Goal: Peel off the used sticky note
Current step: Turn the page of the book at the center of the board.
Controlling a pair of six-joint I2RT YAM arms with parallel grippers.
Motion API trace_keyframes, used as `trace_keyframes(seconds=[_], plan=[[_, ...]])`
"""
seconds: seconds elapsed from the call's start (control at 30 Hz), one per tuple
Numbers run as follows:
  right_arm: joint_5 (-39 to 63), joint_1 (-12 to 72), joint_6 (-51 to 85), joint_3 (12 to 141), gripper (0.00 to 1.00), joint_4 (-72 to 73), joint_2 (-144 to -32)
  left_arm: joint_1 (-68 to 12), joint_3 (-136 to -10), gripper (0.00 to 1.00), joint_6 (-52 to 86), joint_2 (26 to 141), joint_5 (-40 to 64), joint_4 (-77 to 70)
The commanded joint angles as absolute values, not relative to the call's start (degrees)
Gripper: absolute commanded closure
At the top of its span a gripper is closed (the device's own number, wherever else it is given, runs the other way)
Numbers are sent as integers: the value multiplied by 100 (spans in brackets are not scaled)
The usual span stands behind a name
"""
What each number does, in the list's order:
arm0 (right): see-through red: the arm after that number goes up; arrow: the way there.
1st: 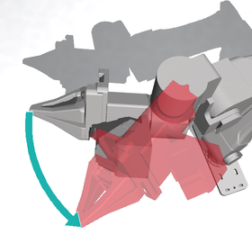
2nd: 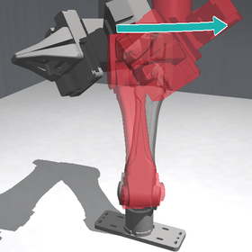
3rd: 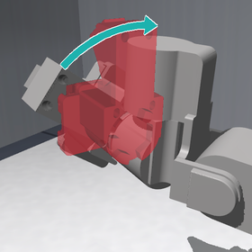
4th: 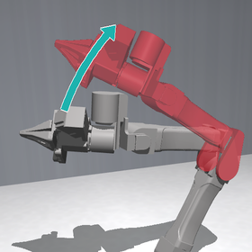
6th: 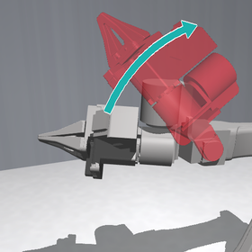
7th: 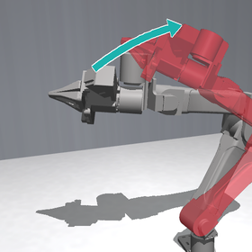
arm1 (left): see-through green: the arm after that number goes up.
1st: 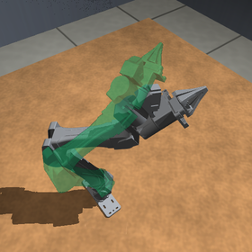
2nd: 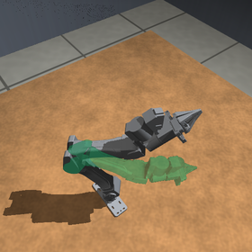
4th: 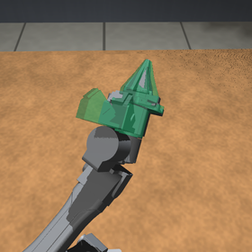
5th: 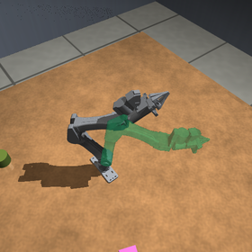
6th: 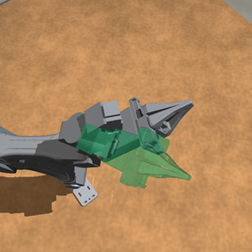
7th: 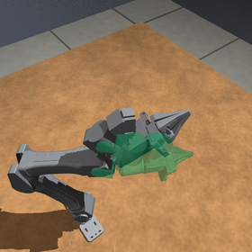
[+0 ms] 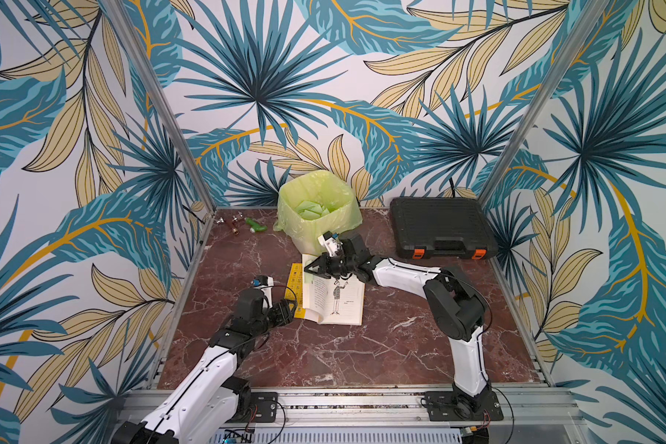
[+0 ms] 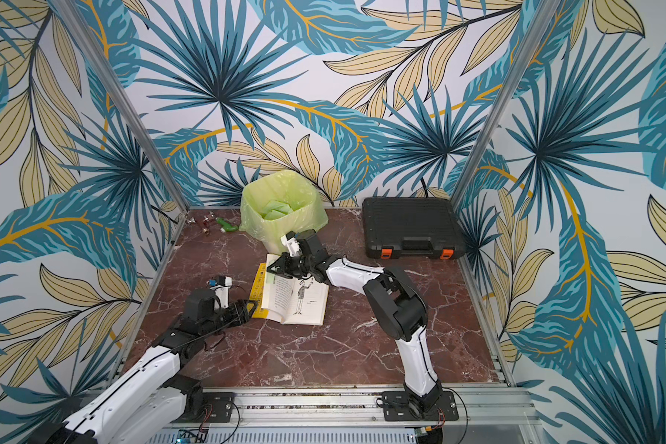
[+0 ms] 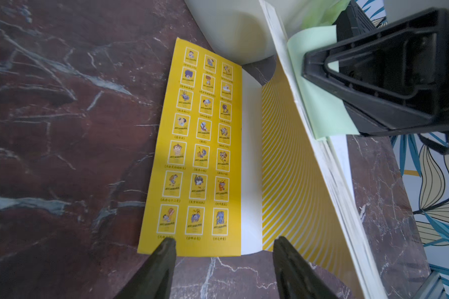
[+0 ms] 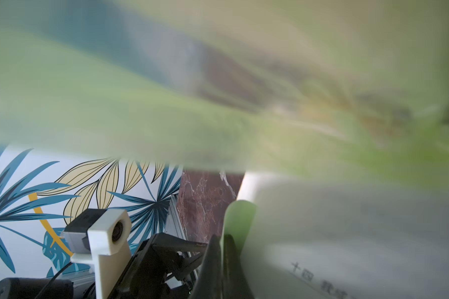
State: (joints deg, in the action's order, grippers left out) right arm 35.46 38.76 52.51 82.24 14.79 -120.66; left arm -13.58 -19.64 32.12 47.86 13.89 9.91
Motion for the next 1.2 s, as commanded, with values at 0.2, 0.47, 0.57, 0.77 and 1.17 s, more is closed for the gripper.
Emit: trace_keyframes(seconds=[0.2,0.47,0.57,0.77,1.17], plan=[[3713,3949,6317,8338,100,3498,-13110,-1215,-1935,35,3292,4175,1047,1500],[3510,3947,5930,8020,100,3006,-12958,-1195,-1917,35,3340,3660,970,1677],[3481,3945,5935,7867,100,3028,-12903,-1195,-1888,35,3381,3672,1056,1464],[3572,3935,6019,7450,100,3584,-12682,-1198,-1789,35,3506,3802,1182,1056],[3571,3942,6010,7449,100,3340,-12848,-1195,-1723,49,3793,4820,2099,-386]])
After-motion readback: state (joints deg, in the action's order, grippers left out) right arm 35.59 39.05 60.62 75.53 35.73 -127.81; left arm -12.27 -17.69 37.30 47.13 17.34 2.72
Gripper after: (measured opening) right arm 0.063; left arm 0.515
